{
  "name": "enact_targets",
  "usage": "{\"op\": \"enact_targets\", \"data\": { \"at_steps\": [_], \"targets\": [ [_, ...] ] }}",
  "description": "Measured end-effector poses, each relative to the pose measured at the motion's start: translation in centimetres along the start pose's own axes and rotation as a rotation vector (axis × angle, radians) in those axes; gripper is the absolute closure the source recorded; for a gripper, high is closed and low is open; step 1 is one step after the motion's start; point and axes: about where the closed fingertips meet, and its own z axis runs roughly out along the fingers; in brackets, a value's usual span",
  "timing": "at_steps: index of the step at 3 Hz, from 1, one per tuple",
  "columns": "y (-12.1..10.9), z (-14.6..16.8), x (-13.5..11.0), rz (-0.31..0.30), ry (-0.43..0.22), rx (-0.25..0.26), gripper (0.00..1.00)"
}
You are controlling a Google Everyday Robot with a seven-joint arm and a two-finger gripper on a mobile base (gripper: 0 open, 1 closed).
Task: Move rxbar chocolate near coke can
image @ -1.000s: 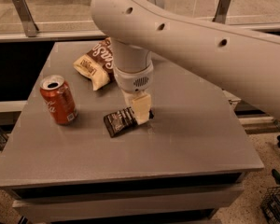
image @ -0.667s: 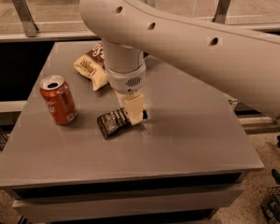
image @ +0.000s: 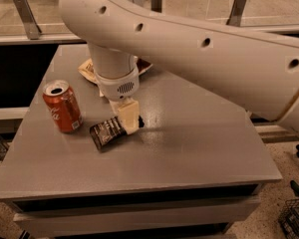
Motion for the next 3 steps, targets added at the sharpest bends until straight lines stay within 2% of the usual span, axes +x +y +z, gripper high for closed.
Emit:
{"op": "enact_targets", "data": {
  "at_steps": [3],
  "targets": [
    [-1.1, 0.6, -3.6, -0.055, 0.018, -0.018, 1.00]
  ]
}}
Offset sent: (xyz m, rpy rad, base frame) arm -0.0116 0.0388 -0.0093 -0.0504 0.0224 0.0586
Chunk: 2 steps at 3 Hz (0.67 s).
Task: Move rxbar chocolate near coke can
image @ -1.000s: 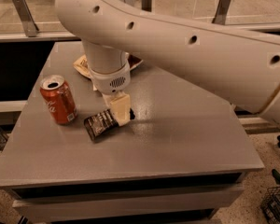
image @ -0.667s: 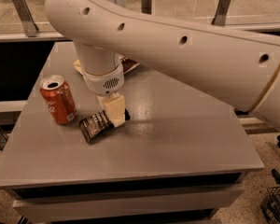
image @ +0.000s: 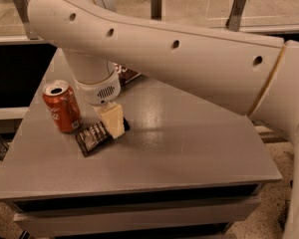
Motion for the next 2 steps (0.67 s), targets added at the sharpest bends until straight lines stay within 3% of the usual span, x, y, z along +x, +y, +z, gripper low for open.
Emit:
{"op": "enact_targets", "data": {
  "at_steps": [2],
  "targets": [
    [-1.0, -0.3, -2.1, -0.032, -0.005, 0.005, 1.00]
  ]
}}
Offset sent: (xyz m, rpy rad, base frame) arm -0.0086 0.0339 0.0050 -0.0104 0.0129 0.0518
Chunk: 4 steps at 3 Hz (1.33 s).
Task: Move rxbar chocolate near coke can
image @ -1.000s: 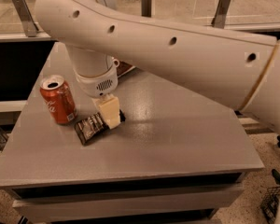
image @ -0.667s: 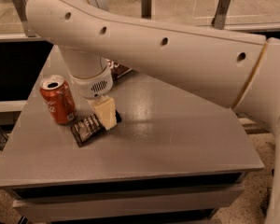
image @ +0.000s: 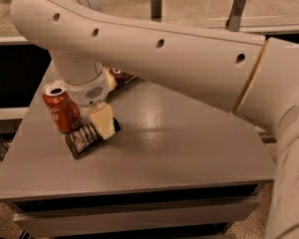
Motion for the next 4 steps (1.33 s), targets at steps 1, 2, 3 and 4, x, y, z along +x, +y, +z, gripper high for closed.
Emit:
{"op": "enact_targets", "data": {
  "at_steps": [1, 2, 3, 4],
  "targets": [
    [-0.27, -0.20, -0.51, -0.006, -0.004, 0.004, 1.00],
    [-0.56, -0.26, -0.97, -0.006, -0.010, 0.000, 0.82],
    [-0.66, -0.28, -0.92, -0.003, -0.012, -0.005, 0.59],
    [-0.70, -0.11, -0.65, 0.002, -0.013, -0.010, 0.36]
  ]
}}
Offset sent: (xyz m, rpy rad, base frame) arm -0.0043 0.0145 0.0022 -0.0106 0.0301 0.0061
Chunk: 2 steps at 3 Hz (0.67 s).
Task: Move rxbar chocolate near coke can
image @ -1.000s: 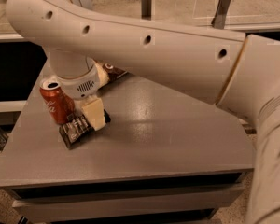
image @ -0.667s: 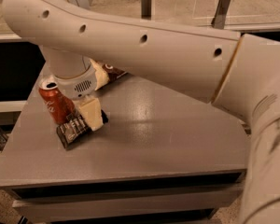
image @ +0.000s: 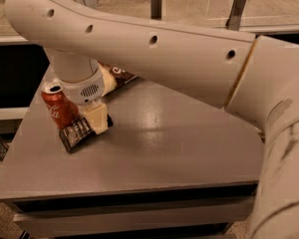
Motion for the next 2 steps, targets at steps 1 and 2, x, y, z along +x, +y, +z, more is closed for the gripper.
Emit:
{"op": "enact_targets", "data": {
  "at_steps": [1, 2],
  "targets": [
    [0.1, 0.2, 0.6, 0.005, 0.002, -0.004, 0.13],
    [0.6, 0.6, 2.8, 0.021, 0.008, -0.013, 0.00]
  ]
}}
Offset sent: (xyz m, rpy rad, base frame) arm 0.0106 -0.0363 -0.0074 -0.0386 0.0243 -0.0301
